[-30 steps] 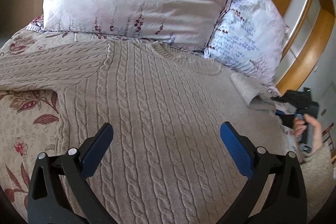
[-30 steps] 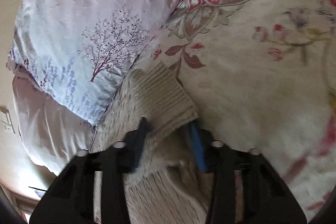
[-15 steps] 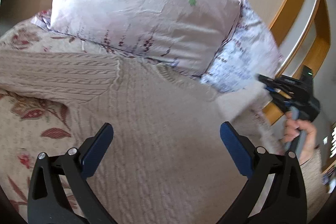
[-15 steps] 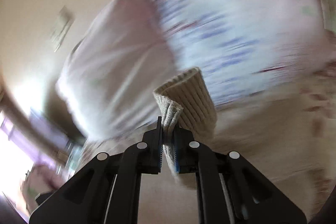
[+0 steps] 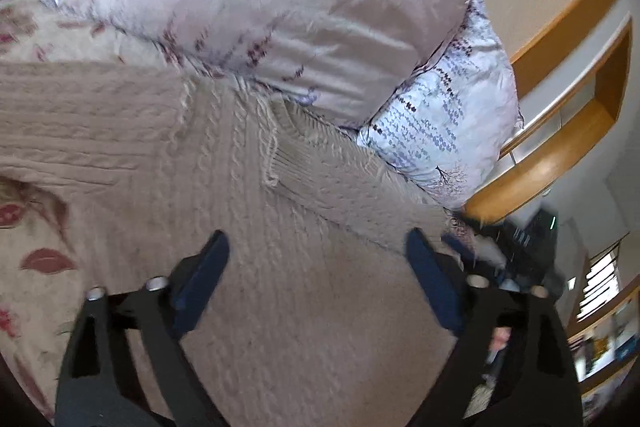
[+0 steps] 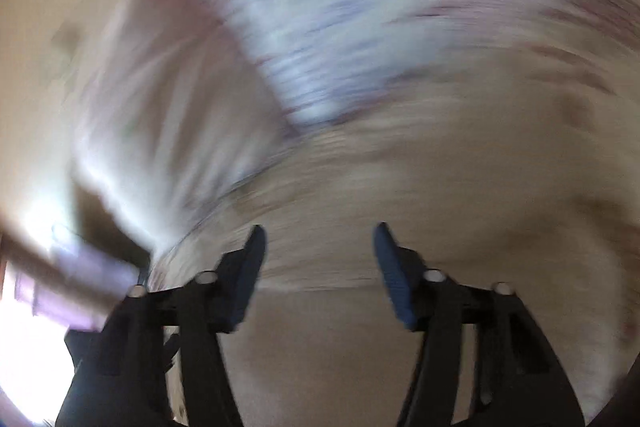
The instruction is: Fold small clothes
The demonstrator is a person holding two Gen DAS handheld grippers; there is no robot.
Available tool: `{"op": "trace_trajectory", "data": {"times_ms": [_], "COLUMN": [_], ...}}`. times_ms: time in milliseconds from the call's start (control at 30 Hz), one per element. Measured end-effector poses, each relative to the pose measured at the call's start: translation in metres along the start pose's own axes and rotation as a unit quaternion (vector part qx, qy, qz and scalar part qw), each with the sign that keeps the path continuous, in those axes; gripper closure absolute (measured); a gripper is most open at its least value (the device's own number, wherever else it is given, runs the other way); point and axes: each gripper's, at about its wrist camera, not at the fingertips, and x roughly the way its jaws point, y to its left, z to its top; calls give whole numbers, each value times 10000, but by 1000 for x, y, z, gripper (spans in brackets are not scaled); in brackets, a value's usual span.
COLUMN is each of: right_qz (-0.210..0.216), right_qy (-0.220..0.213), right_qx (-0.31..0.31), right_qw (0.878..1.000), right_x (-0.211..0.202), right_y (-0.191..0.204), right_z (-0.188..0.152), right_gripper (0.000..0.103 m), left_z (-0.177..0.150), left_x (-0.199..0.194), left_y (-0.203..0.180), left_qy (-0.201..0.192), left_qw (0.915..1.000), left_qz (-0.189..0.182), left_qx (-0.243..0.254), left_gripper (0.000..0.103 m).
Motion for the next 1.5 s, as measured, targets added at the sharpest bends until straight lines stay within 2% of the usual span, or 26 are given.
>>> {"op": "trace_trajectory", "data": {"times_ms": [33,100,167,267,367,433,467,500,633,733,833,967,1000,1033,1067,1100,1200,1233,1367,1500], "right_qz": [-222,-376,-498,-446,-654,-734,-691,-601,-415,-468,-816,-1051,-1065,-1098,-1142,-1116,-1099,-1051,-808,-738], "right_qy": [-54,-75,-88,-125,-436,-544,-568,-579,-836,-722,-515,-596,-582,-576,-572,-574,-547,-535,-396,-163], "right_qx": [394,871,1092,1338,1199,1093,1027,964,544,561,580,412,376,346,322,292,49,-113,-519,-1128], "right_qw": [9990,9955,9927,9899,9897,9898,9907,9918,9941,9947,9936,9918,9919,9917,9913,9917,9924,9930,9946,9907], "right_x": [-8,-16,-14,-16,-16,-13,-15,-14,-23,-19,-3,-6,-7,-9,-12,-15,-25,-27,-31,-20], "right_y": [-24,-60,-76,-92,-92,-94,-96,-92,-75,-77,-79,-73,-72,-70,-69,-69,-62,-57,-44,-22], "right_z": [2,2,3,2,7,7,7,7,3,0,-6,-11,-11,-12,-13,-15,-21,-25,-38,-55], "right_gripper": [58,62,62,66,67,80,92,94,95,95,95,94,90,87,77,66,40,40,38,38], "left_z": [3,7,10,12,16,20,22,25,30,31,27,25,24,24,23,21,15,13,6,3], "left_x": [10,26,43,63,79,86,91,95,87,77,82,80,75,68,60,46,5,-12,-79,-128], "left_y": [1,2,5,10,15,19,22,25,28,27,36,37,37,37,37,37,48,55,98,154], "left_qy": [114,249,363,432,407,359,329,306,115,-109,55,101,68,36,-4,-78,-259,-312,-727,-1071], "left_qw": [9998,9991,9979,9954,9930,9919,9916,9916,9933,9943,9924,9932,9932,9933,9937,9941,9953,9948,9862,9649], "left_qz": [-65,-73,7,106,230,308,363,378,399,650,830,881,884,896,889,884,788,832,1252,1707], "left_qx": [-145,-333,-529,-847,-1082,-1177,-1196,-1197,-1076,-834,-911,-750,-748,-725,-683,-629,-506,-506,-807,-1686], "left_gripper": [32,39,43,49,59,76,82,95,96,96,96,90,86,72,64,49,35,30,31,35]}}
